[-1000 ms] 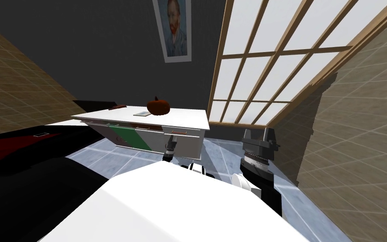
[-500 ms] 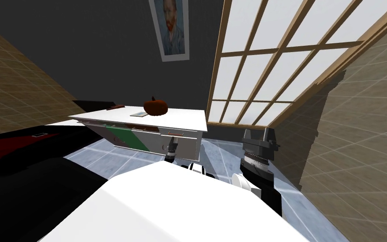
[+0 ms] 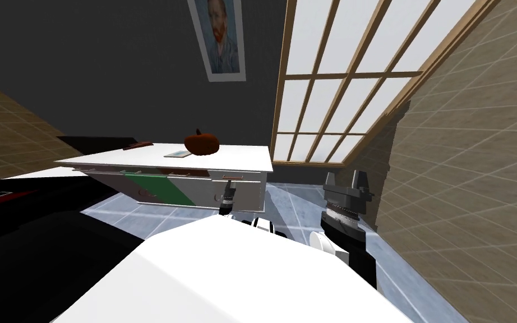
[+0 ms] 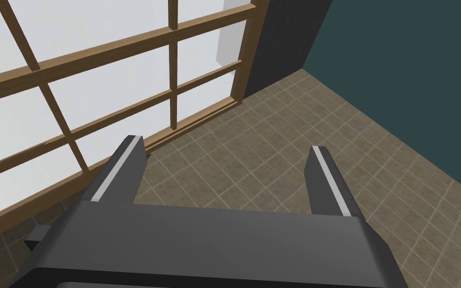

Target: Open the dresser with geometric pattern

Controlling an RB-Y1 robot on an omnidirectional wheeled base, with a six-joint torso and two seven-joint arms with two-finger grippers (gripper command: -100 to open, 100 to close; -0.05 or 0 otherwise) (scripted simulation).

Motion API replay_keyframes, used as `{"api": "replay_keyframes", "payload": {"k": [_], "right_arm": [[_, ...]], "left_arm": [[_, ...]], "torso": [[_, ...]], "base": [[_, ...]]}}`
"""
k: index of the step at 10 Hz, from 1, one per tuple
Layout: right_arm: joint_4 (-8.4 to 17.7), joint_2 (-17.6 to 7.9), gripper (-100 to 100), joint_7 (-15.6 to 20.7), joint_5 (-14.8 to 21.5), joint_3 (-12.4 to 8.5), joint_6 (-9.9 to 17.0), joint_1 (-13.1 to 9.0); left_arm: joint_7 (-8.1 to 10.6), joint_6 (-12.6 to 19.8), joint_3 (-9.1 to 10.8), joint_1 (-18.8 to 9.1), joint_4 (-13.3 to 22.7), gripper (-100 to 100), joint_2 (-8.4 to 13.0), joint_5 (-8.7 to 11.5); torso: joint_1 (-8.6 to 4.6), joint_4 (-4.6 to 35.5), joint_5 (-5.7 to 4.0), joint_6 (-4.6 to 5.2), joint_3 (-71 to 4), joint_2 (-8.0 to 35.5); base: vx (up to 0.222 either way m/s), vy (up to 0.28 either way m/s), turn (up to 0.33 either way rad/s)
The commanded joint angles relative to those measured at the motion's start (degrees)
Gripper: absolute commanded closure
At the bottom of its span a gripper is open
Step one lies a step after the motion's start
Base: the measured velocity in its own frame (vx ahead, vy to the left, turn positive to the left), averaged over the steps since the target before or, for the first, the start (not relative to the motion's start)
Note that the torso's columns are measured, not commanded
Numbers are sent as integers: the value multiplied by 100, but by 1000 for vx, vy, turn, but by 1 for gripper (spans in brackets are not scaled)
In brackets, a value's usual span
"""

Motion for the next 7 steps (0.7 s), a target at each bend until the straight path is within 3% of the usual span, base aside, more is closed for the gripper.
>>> {"api": "replay_keyframes", "payload": {"k": [1,2,3,4,6,7], "right_arm": [[0,0,0,0,0,1,0,-1],[0,0,0,0,0,0,0,1],[-1,0,0,0,0,0,0,2],[0,0,0,0,0,1,0,0],[0,0,0,0,0,0,0,0],[0,0,0,0,0,1,0,-2]], "left_arm": [[-96,-59,248,-356,358,-100,78,95],[-96,-59,248,-356,437,-100,78,95],[-184,-78,457,-592,621,-100,136,173],[-184,-78,457,-631,737,-100,136,173],[-361,-116,853,-1098,1210,-100,251,330],[-361,-116,876,-1183,1212,-100,251,330]], "torso": [[-8,-2,-3,4,-6,-7],[-9,-5,-3,0,-10,-15],[-8,-8,-3,-1,-17,-26],[-2,-4,-1,7,-10,-13],[-3,4,-1,5,8,16],[2,8,0,4,18,31]], "base": [[-95,17,-148],[-39,7,19],[-61,17,-250],[-72,21,-152],[-154,26,-355],[-136,22,-174]]}}
